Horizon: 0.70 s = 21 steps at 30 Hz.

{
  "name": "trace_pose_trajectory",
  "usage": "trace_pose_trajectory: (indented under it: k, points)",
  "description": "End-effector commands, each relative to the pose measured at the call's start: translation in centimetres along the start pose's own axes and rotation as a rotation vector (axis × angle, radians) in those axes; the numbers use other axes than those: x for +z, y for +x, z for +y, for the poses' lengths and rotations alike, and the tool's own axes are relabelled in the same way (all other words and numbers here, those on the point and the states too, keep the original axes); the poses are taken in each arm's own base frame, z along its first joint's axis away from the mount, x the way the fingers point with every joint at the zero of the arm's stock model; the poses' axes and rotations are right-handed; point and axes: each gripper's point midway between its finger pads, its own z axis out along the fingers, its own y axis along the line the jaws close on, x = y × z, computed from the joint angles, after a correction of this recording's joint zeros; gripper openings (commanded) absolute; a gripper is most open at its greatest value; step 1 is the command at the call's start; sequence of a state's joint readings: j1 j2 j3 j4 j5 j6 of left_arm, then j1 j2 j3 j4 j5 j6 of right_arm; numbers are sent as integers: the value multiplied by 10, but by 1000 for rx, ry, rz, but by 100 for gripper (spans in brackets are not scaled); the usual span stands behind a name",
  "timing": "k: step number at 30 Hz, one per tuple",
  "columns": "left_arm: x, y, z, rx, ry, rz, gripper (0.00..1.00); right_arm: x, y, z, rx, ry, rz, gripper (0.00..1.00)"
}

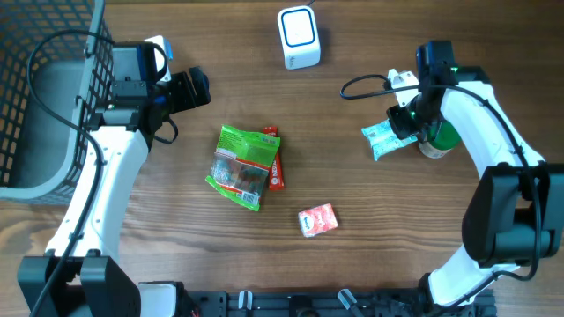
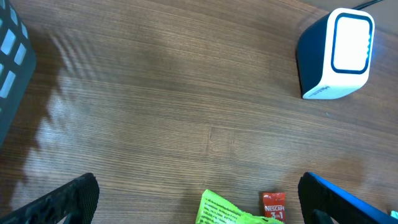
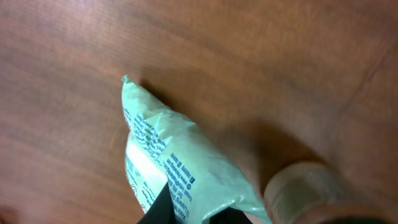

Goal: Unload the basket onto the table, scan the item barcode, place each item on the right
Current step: 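Carry the tissue pack right and set it beside the jar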

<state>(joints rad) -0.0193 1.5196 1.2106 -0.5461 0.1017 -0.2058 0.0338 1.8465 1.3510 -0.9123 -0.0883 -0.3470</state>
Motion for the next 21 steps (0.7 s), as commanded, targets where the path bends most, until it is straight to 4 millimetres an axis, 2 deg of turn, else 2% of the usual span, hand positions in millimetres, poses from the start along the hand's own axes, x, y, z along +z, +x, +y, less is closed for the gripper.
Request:
trace_pose_trajectory:
  k: [1,2,4,6,7,8,9,10,12,14,16,19,21]
  points:
    - [1,0,1,12,2,2,100,5,-1,-4,-20,24,-18,36]
    - [1,0,1,12,1,2,100,5,-7,-6,-22,34,-42,46]
    - [1,0,1,12,2,2,100,4,-19,-11,-26,53,-90,53]
    - [1,0,1,12,2,2,100,1,-37,-17,-21,77,-162,55]
    - [1,0,1,12,2,2,100,-2,-51,-17,47,71,-224,53]
    - [1,0,1,12,1,2,100,-4,-63,-9,122,8,-279,48]
    - [1,0,1,12,2,2,100,-7,-71,5,187,-82,-310,36]
    - [1,0,1,12,1,2,100,-7,-71,15,252,-148,-306,19]
    - [1,0,1,12,1,2,100,-1,-59,28,435,-193,-232,6]
    - [1,0,1,12,2,2,100,9,-55,46,528,-212,-199,9]
    - [1,0,1,12,2,2,100,23,-50,62,485,-190,-193,11]
    - [1,0,1,12,2,2,100,44,-34,65,564,-92,-172,7]
    - [1,0,1,12,1,2,100,55,-26,68,552,-72,-172,6]
